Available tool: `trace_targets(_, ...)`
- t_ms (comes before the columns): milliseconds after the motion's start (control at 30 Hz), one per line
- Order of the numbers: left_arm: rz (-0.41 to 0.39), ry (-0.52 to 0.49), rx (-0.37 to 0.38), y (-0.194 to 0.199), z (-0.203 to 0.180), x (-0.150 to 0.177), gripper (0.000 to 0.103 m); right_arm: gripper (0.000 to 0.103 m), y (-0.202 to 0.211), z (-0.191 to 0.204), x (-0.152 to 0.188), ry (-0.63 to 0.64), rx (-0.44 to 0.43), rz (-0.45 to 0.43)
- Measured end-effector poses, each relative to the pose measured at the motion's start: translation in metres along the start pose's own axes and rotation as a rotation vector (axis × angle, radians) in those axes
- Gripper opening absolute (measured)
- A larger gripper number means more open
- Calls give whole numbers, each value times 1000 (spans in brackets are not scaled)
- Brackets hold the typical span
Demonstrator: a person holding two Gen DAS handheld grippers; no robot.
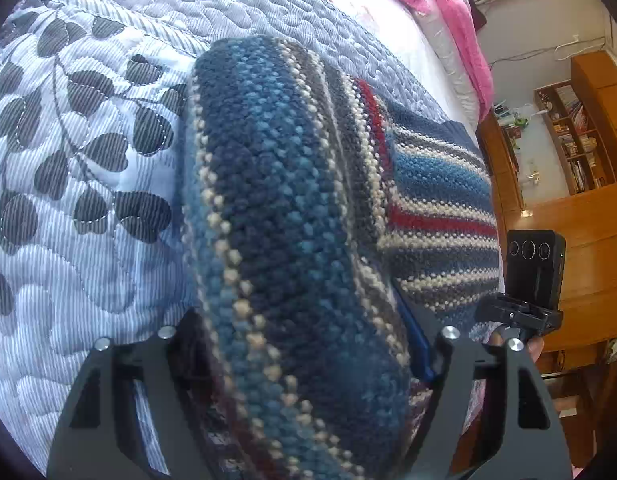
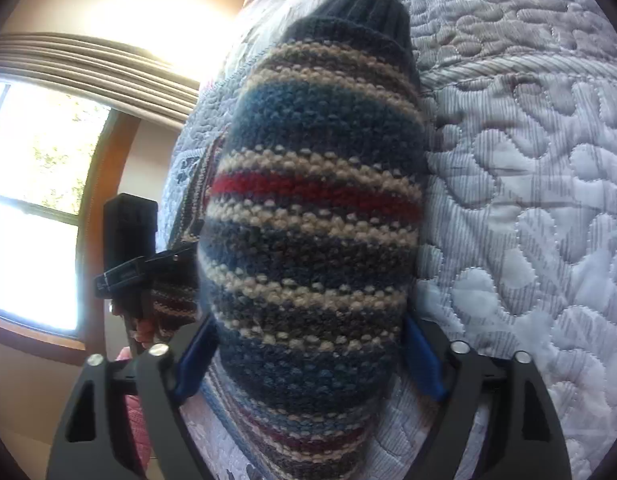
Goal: Fold small clothes
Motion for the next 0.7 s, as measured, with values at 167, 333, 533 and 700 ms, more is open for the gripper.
trace_targets(167,-33,-3,21,8,-6,9,48,54,15,13,7,1,-36,-41)
trace_targets(333,-47,-10,85,15,-40,30,44,53,58,31,25,63,-32,-68)
trace_targets(533,-5,-27,170,-6,-112,85,43,52,141,20,74,111,18,-80)
trace_targets(700,6,-86,172,-38,-168,128,43,52,191,-13,110,102,89,-93)
Point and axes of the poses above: each gripper's, at about its wrist camera, not at the fingertips, and y roughly against the way its jaws point, z to its left, x to its underside, the point moved 5 cm from there along -y, roughly the way its jaws point, and after that the axes turned 5 degrees about y, right-handed, at the moved point
